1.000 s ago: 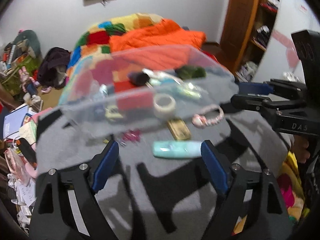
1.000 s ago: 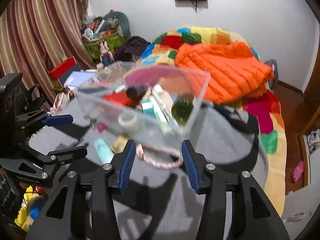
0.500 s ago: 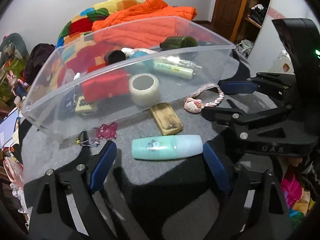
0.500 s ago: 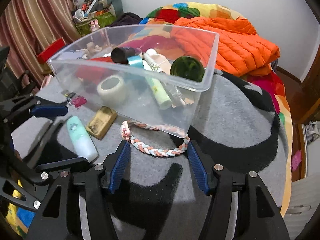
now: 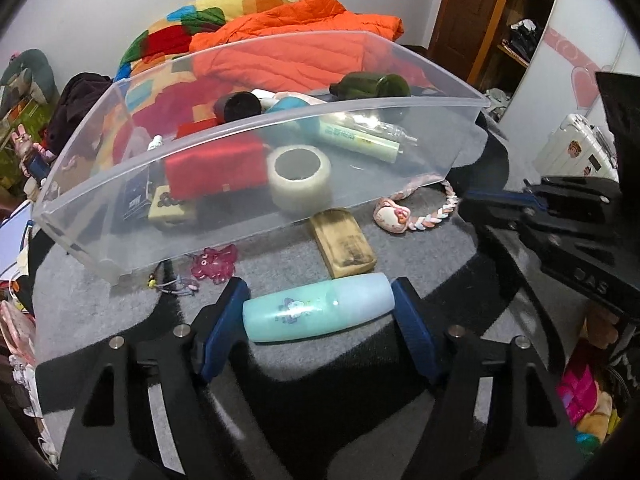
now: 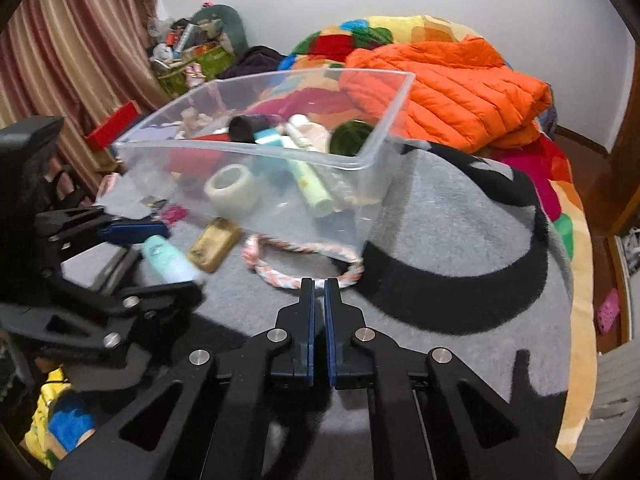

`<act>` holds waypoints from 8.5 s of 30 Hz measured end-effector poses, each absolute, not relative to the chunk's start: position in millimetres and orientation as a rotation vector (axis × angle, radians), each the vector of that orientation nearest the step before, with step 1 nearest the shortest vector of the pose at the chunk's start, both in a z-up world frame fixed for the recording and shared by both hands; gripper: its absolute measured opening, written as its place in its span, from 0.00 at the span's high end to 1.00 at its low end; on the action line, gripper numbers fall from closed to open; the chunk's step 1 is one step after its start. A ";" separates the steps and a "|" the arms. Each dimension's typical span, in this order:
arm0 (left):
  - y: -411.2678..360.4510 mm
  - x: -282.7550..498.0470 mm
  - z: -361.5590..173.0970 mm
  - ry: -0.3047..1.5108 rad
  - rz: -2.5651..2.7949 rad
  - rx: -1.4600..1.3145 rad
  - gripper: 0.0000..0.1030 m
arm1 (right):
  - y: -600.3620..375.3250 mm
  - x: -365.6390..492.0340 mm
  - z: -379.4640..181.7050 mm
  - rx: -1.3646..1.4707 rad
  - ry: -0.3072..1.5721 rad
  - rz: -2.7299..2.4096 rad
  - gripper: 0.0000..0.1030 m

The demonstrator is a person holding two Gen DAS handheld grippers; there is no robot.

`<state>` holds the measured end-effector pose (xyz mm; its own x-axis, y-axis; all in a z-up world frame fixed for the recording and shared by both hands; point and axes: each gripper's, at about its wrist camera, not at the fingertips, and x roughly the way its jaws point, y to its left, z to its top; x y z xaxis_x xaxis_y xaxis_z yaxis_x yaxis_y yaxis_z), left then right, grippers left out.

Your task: Organize objects

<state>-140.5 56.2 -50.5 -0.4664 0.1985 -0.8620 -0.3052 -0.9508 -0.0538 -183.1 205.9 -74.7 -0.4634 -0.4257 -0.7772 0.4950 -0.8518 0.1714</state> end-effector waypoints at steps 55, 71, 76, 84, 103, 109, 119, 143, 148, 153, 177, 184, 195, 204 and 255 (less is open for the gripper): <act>-15.5 -120.6 50.2 -0.113 2.848 -0.966 0.29 | 162.6 -166.1 25.9 0.859 0.110 -2.321 0.89; -11.0 -195.4 5.8 -0.161 2.717 -1.254 0.29 | 146.4 -241.6 -23.2 1.099 0.126 -2.353 0.88; -7.9 -185.4 13.4 -0.114 2.747 -1.208 0.28 | 150.6 -235.1 -18.8 1.077 0.138 -2.361 0.72; -7.9 -156.0 31.1 0.010 2.838 -1.112 0.18 | 163.0 -210.9 1.3 1.004 0.091 -2.373 0.67; -38.8 -137.1 -30.2 0.012 2.711 -1.394 0.18 | 124.0 -181.3 -67.9 1.181 0.177 -2.289 0.60; -35.0 -140.0 -31.8 0.015 2.689 -1.394 0.18 | 109.2 -185.2 -84.7 1.233 0.229 -2.279 0.66; -3.4 -159.6 -41.0 0.115 2.629 -1.436 0.33 | 136.7 -173.8 -76.9 1.192 0.183 -2.280 0.77; 4.7 -137.1 -38.5 0.055 2.640 -1.423 0.76 | 160.2 -162.6 -60.2 1.111 0.078 -2.281 0.77; 8.6 -126.0 -16.0 0.045 2.683 -1.318 0.76 | 162.6 -161.4 -45.6 1.061 0.067 -2.304 0.77; 10.4 -121.8 10.8 0.030 2.723 -1.205 0.76 | 165.0 -162.7 -25.1 0.992 0.052 -2.337 0.77; -8.6 -180.6 26.9 -0.125 2.807 -1.146 0.76 | 161.7 -217.2 -3.4 0.951 0.051 -2.481 0.77; 0.3 -191.1 5.2 -0.119 2.746 -1.231 0.76 | 158.1 -231.4 -26.9 1.049 0.074 -2.455 0.77; 7.3 -183.1 12.6 -0.084 2.732 -1.203 0.75 | 163.1 -228.1 -20.2 1.053 0.043 -2.435 0.72; 10.2 -154.2 29.7 -0.027 2.796 -1.084 0.53 | 172.4 -204.8 -4.2 0.988 0.034 -2.441 0.56; 9.4 -98.6 15.4 -0.094 2.852 -1.017 0.13 | 179.5 -145.0 -6.3 0.920 0.052 -2.489 0.21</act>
<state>-98.6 9.4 15.4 -0.7688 0.1262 -0.6269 -0.0847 -0.9918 -0.0959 -145.0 179.5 -6.3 -0.6569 -0.4268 -0.6215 0.4524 -0.8826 0.1280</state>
